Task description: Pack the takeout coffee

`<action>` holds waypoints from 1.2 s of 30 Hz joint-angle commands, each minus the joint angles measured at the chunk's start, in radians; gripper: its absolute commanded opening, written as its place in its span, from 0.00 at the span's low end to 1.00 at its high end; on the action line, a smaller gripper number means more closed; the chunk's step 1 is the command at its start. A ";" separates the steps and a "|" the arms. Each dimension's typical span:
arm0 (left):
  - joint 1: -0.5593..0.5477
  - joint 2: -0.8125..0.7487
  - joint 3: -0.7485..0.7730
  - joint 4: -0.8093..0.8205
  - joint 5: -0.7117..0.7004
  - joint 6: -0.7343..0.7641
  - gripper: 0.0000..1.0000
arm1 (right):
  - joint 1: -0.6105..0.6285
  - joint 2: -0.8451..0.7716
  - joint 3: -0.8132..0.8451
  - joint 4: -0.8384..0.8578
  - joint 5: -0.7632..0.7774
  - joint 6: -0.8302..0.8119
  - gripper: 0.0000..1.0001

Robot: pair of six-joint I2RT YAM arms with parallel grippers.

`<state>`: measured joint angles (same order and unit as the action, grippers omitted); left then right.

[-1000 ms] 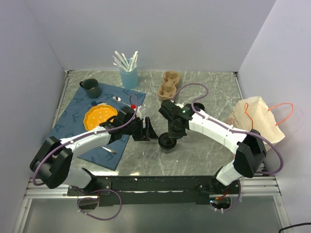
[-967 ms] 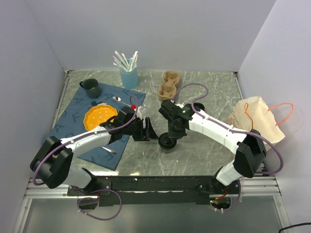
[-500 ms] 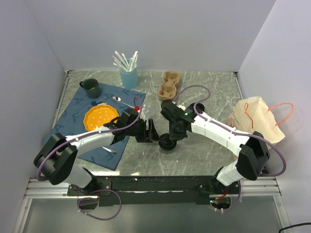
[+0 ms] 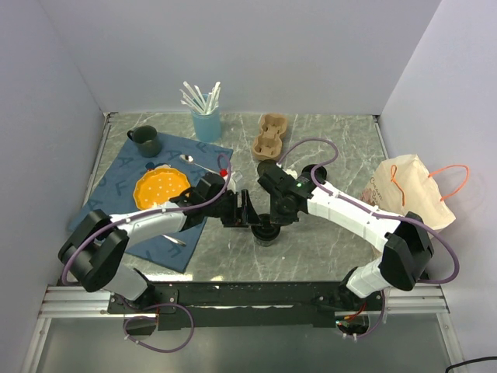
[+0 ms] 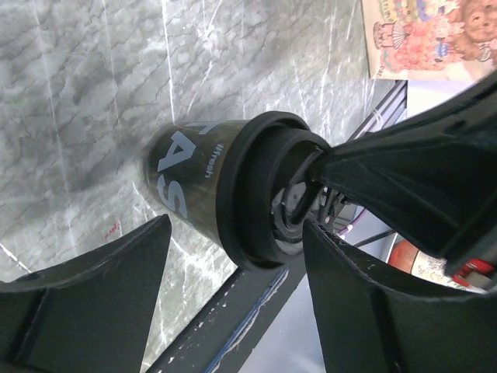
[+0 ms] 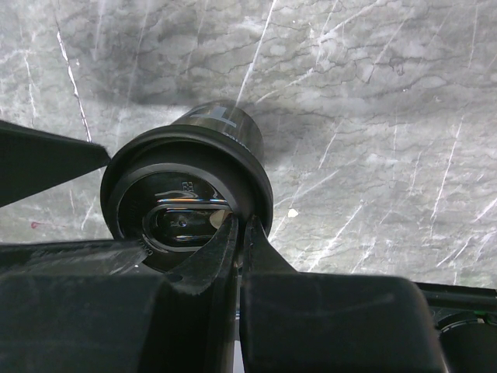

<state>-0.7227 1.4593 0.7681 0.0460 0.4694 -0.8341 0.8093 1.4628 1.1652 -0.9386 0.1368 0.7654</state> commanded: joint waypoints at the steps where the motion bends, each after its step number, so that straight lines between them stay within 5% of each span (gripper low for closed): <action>1: -0.015 0.041 0.031 0.066 0.026 -0.010 0.73 | 0.007 -0.007 -0.018 -0.016 0.010 0.009 0.00; 6: -0.034 0.067 0.045 0.054 0.015 0.003 0.68 | 0.008 -0.005 -0.019 -0.014 0.006 0.009 0.00; 11: -0.041 0.085 0.007 0.032 -0.012 -0.003 0.52 | 0.007 -0.005 -0.038 0.000 -0.005 0.006 0.00; 25: -0.043 0.127 -0.053 0.037 0.015 -0.010 0.38 | 0.007 -0.041 -0.130 0.099 -0.066 0.002 0.01; 36: -0.043 0.139 -0.036 0.009 -0.005 0.032 0.40 | -0.018 -0.117 -0.064 0.136 -0.155 -0.057 0.40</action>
<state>-0.7464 1.5394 0.7570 0.1688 0.5037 -0.8726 0.7986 1.3876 1.0805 -0.8497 0.0769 0.7212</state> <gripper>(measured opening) 0.479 0.355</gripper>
